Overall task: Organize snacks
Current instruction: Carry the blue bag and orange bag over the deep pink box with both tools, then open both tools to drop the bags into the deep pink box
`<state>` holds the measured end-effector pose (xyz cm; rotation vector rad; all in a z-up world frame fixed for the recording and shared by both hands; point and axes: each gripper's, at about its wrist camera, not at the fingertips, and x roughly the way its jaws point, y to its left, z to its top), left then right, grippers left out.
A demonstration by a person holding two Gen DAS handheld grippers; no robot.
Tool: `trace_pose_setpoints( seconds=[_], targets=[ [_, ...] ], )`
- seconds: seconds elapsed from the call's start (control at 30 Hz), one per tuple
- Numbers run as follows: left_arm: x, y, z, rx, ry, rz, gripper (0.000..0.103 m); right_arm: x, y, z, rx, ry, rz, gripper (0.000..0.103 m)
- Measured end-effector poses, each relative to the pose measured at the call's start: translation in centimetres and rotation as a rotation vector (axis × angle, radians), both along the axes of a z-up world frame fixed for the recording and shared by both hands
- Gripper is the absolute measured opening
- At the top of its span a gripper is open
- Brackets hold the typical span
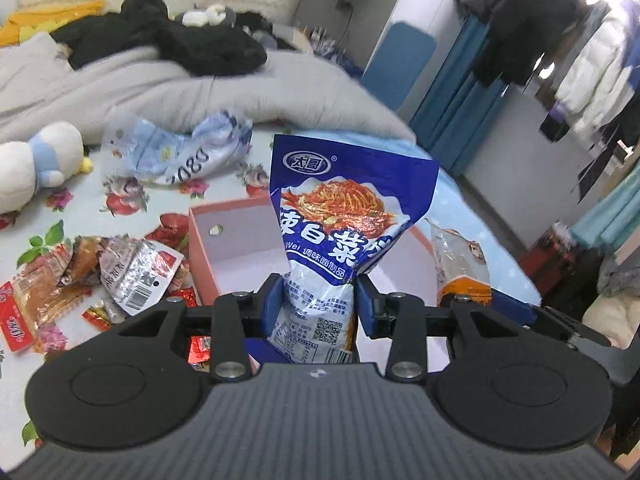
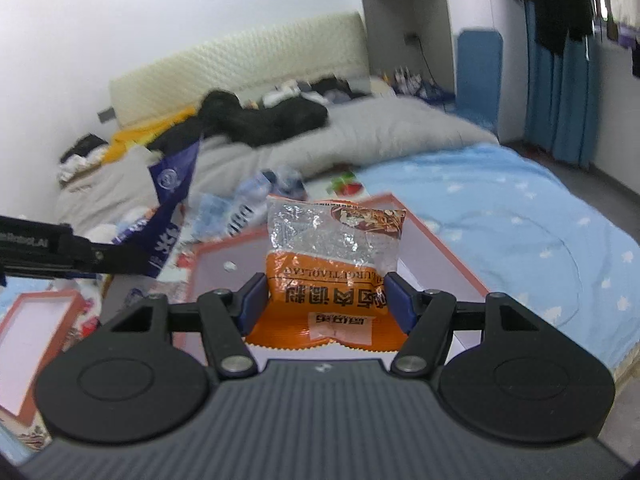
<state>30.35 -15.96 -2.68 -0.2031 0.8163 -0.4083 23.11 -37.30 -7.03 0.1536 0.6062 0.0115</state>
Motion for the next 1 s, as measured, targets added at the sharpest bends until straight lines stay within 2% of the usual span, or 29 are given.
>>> trace_pose_setpoints(
  seconds=[0.13, 0.23, 0.47, 0.63, 0.67, 0.73, 0.8, 1.0],
  targets=[
    [3.4, -0.8, -2.1, -0.002, 0.073, -0.01, 0.045, 2.2, -1.1, -1.7, 0.019, 0.076, -0.019, 0.066],
    [5.6, -1.4, -3.6, 0.029, 0.105, 0.002, 0.045, 3.5, -1.3, -3.0, 0.018, 0.119, -0.014, 0.066],
    [7.9, -1.4, -5.4, 0.058, 0.159, 0.009, 0.046, 4.9, -1.0, -4.9, 0.012, 0.196, 0.023, 0.067],
    [7.5, -1.5, -5.1, 0.084, 0.132, -0.01, 0.046, 5.3, -0.9, -5.0, -0.007, 0.206, 0.017, 0.068],
    [7.4, -1.6, -5.0, 0.088, 0.132, -0.015, 0.049, 5.2, -0.9, -5.1, 0.001, 0.208, 0.021, 0.074],
    [7.2, -1.4, -4.8, 0.088, 0.123, -0.013, 0.064, 5.1, -1.0, -5.1, 0.001, 0.208, 0.016, 0.088],
    [6.7, -0.9, -4.3, 0.078, 0.1, -0.003, 0.068, 4.8, -1.0, -5.0, -0.002, 0.206, 0.006, 0.088],
    [4.0, 0.7, -2.8, 0.088, 0.02, 0.01, 0.071, 3.2, -1.1, -4.5, 0.018, 0.182, -0.023, 0.088]
  ],
)
